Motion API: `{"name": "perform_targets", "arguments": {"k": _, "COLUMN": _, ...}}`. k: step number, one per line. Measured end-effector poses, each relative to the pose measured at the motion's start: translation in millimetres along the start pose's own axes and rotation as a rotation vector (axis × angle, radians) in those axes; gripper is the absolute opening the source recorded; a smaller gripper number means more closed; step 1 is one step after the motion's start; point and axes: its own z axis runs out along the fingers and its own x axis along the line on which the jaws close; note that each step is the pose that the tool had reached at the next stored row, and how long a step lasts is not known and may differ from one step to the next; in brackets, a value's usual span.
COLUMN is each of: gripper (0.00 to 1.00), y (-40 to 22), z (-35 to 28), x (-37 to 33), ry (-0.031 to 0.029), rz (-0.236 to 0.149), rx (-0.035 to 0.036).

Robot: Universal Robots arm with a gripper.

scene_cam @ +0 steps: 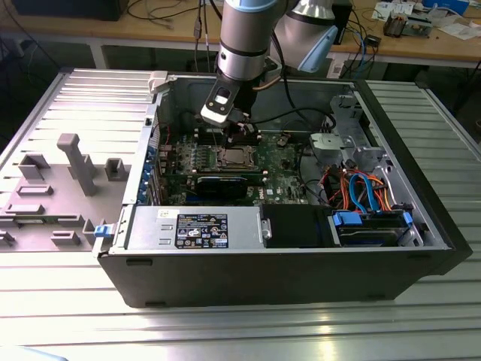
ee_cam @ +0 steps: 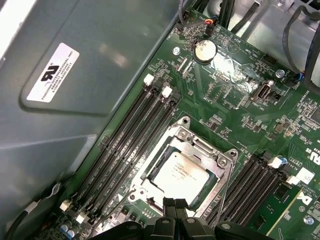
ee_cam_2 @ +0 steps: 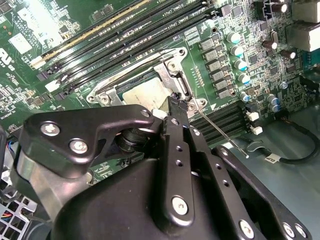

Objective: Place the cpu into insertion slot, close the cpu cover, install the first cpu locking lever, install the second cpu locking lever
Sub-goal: 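Install the first cpu locking lever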

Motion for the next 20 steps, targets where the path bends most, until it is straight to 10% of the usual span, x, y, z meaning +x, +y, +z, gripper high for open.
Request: {"name": "perform_targets", "arguments": {"k": 20, "gripper": 0.11, "y": 0.0, "z": 0.0, "x": 0.0, "ry": -0.0019, "rz": -0.053, "rx": 0.0041}}
